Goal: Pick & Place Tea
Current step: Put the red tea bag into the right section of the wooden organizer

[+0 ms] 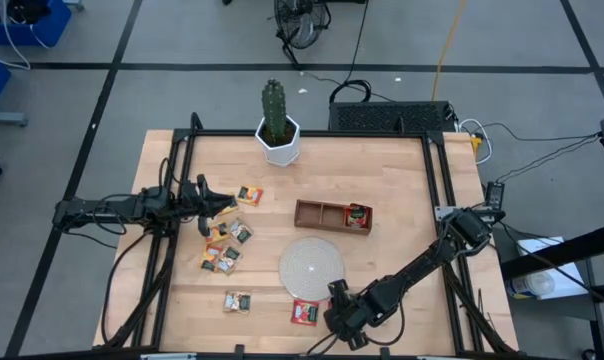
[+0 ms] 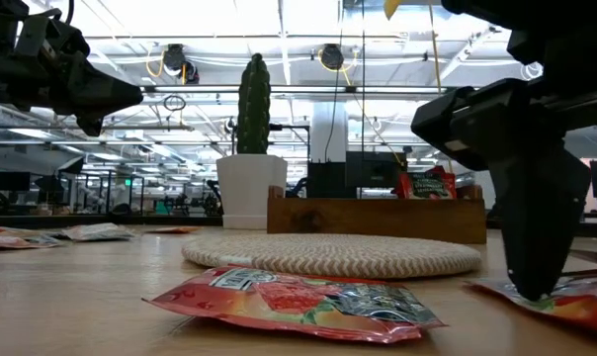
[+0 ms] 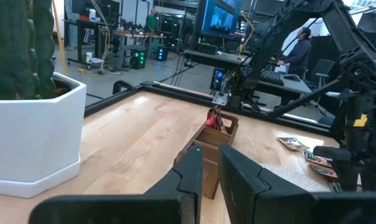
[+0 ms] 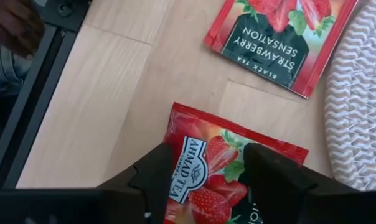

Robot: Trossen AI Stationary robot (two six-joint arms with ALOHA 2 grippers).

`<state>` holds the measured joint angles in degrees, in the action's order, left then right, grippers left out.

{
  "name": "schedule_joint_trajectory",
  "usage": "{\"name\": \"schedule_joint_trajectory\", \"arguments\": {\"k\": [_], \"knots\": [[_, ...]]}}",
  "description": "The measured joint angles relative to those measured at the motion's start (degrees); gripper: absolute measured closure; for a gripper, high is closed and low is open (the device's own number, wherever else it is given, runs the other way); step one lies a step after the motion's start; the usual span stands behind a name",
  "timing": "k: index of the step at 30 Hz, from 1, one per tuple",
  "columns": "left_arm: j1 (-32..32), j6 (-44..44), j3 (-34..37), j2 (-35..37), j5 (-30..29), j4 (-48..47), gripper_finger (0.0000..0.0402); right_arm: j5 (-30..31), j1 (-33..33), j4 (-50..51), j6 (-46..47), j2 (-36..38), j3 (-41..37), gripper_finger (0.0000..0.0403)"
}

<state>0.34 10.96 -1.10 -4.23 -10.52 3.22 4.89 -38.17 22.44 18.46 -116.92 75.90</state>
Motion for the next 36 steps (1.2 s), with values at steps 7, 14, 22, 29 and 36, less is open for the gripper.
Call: {"name": "schedule_joint_trajectory", "arguments": {"k": [7, 14, 22, 29, 36], "knots": [[0.0, 0.0, 0.0, 0.0, 0.0, 0.0, 0.0350, -0.7, -0.1, 0.1, 0.1, -0.1, 0.0, 0.0319], [0.0, 0.0, 0.0, 0.0, 0.0, 0.0, 0.0350, -0.7, -0.1, 0.0, -2.2, 0.0, -0.1, 0.0391], [0.0, 0.0, 0.0, 0.0, 0.0, 0.0, 0.0350, 4.8, -1.7, 1.1, -4.4, 6.5, -0.6, 0.0399], [0.0, 0.0, 0.0, 0.0, 0.0, 0.0, 0.0350, 21.0, -2.5, 9.3, -7.5, 14.3, -0.4, 0.0400], [0.0, 0.0, 0.0, 0.0, 0.0, 0.0, 0.0350, 40.9, 2.4, 22.9, -13.2, 16.2, -0.3, 0.0402]]}}
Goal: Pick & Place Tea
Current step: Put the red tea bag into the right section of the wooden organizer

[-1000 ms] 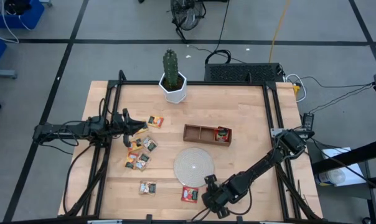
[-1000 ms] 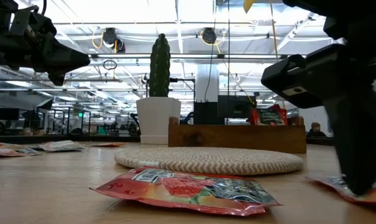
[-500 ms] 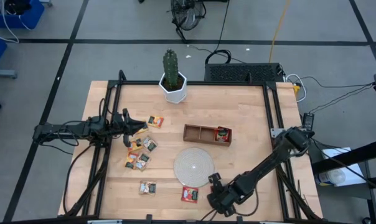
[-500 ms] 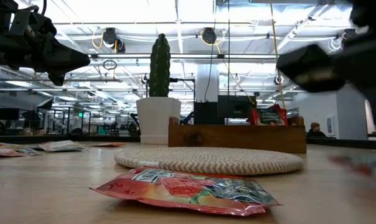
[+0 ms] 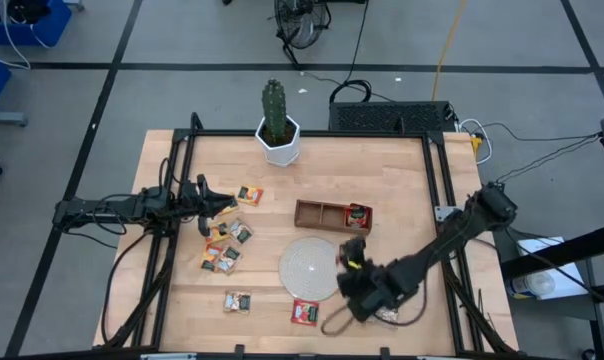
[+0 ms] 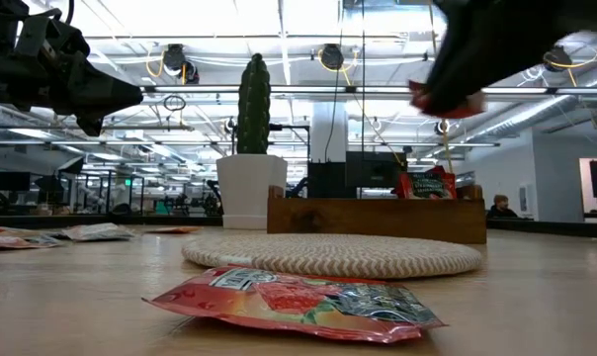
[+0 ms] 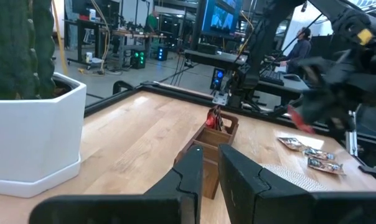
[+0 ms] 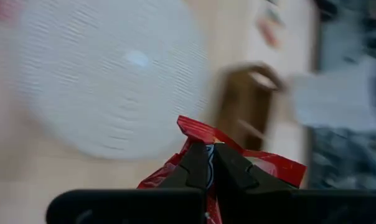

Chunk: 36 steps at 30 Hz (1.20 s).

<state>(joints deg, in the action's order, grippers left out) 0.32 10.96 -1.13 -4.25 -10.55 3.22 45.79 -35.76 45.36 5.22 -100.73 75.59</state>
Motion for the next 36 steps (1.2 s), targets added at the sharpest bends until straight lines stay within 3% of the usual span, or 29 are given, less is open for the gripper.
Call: {"name": "schedule_joint_trajectory", "arguments": {"k": [4, 11, 16, 22, 26, 36], "knots": [[0.0, 0.0, 0.0, 0.0, 0.0, 0.0, 0.0350, 2.6, 4.6, 1.9, -0.4, 0.2, -1.3, 0.0402], [0.0, 0.0, 0.0, 0.0, 0.0, 0.0, 0.0350, 4.5, 11.2, 1.2, -1.5, 0.1, -10.5, 0.0402], [0.0, 0.0, 0.0, 0.0, 0.0, 0.0, 0.0350, 9.5, 13.7, -0.4, -1.6, 0.1, -15.1, 0.0401], [0.0, 0.0, 0.0, 0.0, 0.0, 0.0, 0.0350, 9.3, 15.0, -3.1, -3.2, 0.2, -17.3, 0.0401], [0.0, 0.0, 0.0, 0.0, 0.0, 0.0, 0.0350, 5.7, 15.1, -4.4, -3.5, 0.2, -17.5, 0.0398], [0.0, 0.0, 0.0, 0.0, 0.0, 0.0, 0.0350, 5.1, 15.2, -6.1, -3.3, 0.2, -17.5, 0.0330]]}}
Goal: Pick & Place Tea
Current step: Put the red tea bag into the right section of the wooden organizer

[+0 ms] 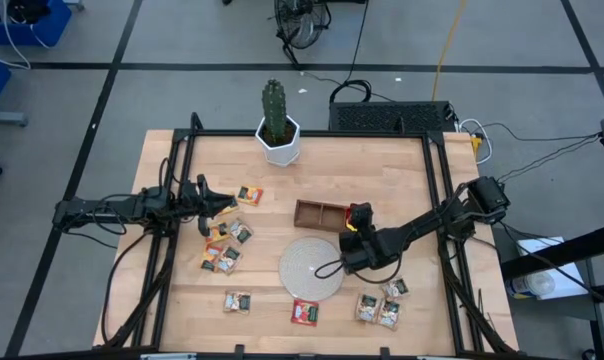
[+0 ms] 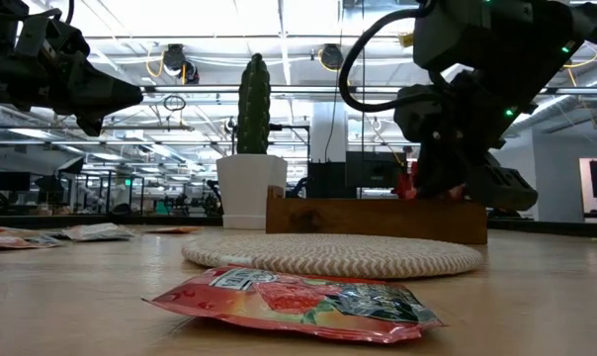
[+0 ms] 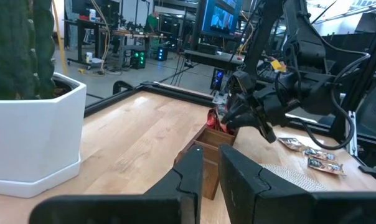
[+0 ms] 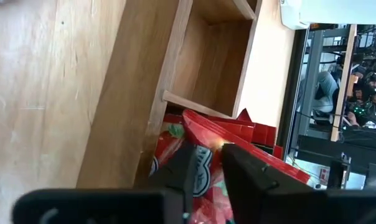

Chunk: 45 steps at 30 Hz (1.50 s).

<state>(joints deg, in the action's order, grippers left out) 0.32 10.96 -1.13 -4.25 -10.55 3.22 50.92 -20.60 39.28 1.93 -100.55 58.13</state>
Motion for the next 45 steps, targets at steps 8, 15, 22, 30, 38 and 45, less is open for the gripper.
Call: {"name": "schedule_joint_trajectory", "arguments": {"k": [8, 15, 22, 30, 38, 45], "knots": [[0.0, 0.0, 0.0, 0.0, 0.0, 0.0, 0.0350, 0.0, -0.5, -0.1, 0.3, 0.0, 0.0, 0.0276], [0.0, 0.0, 0.0, 0.0, 0.0, 0.0, 0.0350, -0.1, -1.9, -0.1, 0.2, 0.0, 0.7, 0.0270], [0.0, 0.0, 0.0, 0.0, 0.0, 0.0, 0.0350, -0.1, -2.8, -0.1, 0.2, 2.3, 2.6, 0.0272], [0.0, 0.0, 0.0, 0.0, 0.0, 0.0, 0.0350, -0.7, -2.5, -0.1, 4.7, 12.8, 2.3, 0.0277], [0.0, 0.0, 0.0, 0.0, 0.0, 0.0, 0.0350, -28.8, 6.5, -0.5, 1.2, 19.7, 1.9, 0.0393], [0.0, 0.0, 0.0, 0.0, 0.0, 0.0, 0.0350, -37.6, 11.8, 0.9, -0.5, 13.4, 1.9, 0.0402]]}}
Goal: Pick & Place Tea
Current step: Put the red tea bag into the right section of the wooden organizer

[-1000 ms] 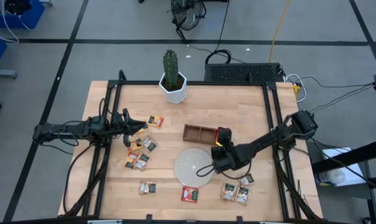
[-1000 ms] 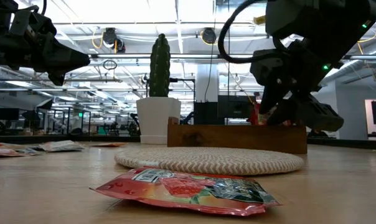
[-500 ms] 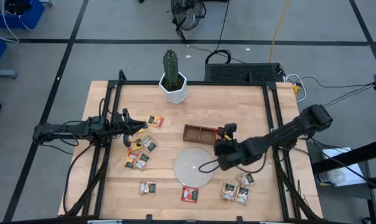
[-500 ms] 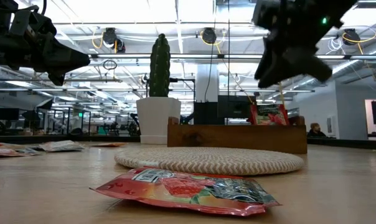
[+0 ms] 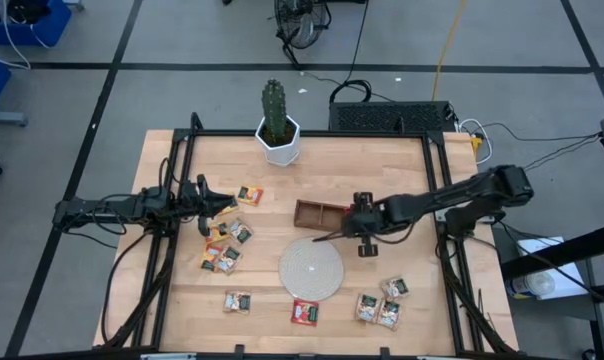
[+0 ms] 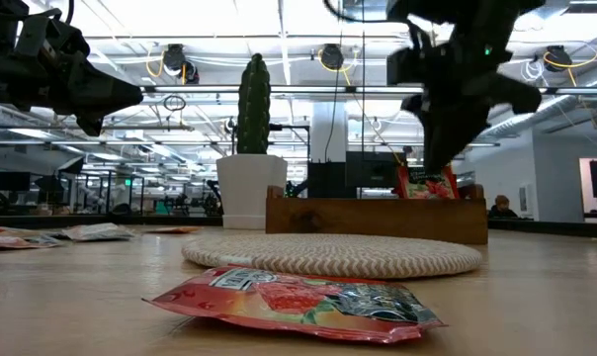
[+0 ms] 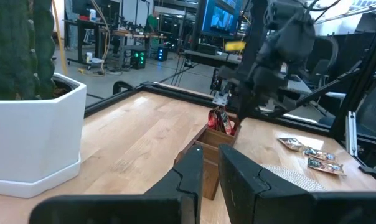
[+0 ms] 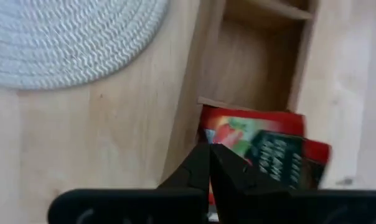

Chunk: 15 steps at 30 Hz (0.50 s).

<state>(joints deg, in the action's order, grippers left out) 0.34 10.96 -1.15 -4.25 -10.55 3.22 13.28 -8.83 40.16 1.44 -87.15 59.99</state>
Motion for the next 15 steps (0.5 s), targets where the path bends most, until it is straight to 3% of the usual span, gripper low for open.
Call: {"name": "schedule_joint_trajectory", "arguments": {"k": [15], "knots": [[0.0, 0.0, 0.0, 0.0, 0.0, 0.0, 0.0350, 1.9, 1.0, -0.7, -2.9, -9.4, 0.1, 0.0403]]}}
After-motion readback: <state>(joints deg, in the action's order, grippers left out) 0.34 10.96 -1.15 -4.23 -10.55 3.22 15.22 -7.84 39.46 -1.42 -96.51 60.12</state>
